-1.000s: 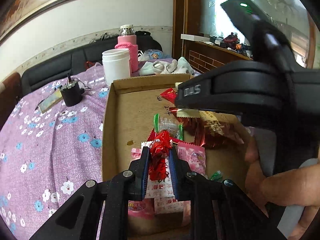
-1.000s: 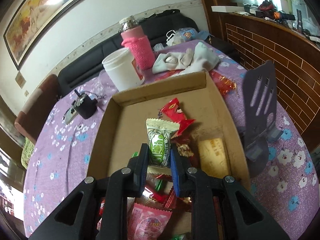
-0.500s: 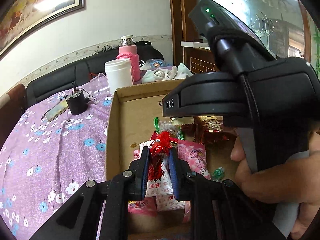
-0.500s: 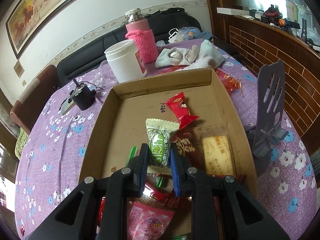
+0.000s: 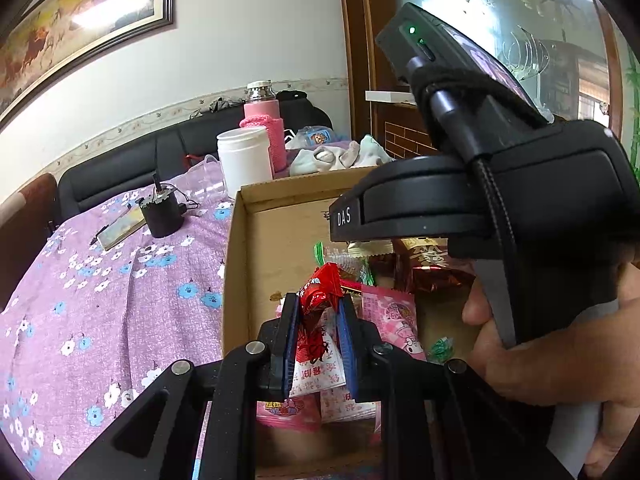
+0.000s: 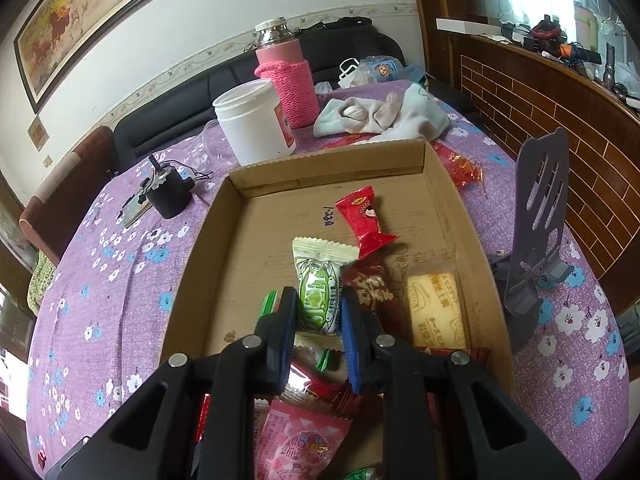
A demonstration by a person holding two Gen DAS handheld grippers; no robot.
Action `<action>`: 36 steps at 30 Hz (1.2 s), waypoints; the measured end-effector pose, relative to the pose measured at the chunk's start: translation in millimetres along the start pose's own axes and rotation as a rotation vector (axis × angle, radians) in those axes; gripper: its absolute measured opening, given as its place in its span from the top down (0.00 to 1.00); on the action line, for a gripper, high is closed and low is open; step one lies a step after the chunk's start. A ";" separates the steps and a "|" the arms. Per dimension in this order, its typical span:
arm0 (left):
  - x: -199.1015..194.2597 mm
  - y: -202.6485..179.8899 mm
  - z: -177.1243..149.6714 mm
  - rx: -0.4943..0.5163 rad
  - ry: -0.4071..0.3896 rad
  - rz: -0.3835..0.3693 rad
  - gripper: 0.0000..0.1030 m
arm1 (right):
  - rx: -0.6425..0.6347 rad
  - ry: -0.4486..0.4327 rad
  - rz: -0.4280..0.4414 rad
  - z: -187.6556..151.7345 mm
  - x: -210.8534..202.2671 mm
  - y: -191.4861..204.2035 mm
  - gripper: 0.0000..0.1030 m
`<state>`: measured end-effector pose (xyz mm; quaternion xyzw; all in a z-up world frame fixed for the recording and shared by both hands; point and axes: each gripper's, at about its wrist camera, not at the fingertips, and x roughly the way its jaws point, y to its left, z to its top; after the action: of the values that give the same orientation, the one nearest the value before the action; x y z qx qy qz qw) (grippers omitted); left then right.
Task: Organize snacks
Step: 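Open both grippers to drop the candies into the tray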
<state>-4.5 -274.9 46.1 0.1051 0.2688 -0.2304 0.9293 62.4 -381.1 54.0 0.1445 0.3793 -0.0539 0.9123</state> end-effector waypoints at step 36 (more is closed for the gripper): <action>-5.5 7.4 1.4 -0.007 -0.051 0.055 0.49 | -0.006 -0.040 0.001 3.8 -16.2 5.3 0.61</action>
<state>-4.3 -266.8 50.8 0.1034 0.2430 -0.2065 0.9421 54.6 -377.4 69.1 0.1409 0.3610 -0.0553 0.9202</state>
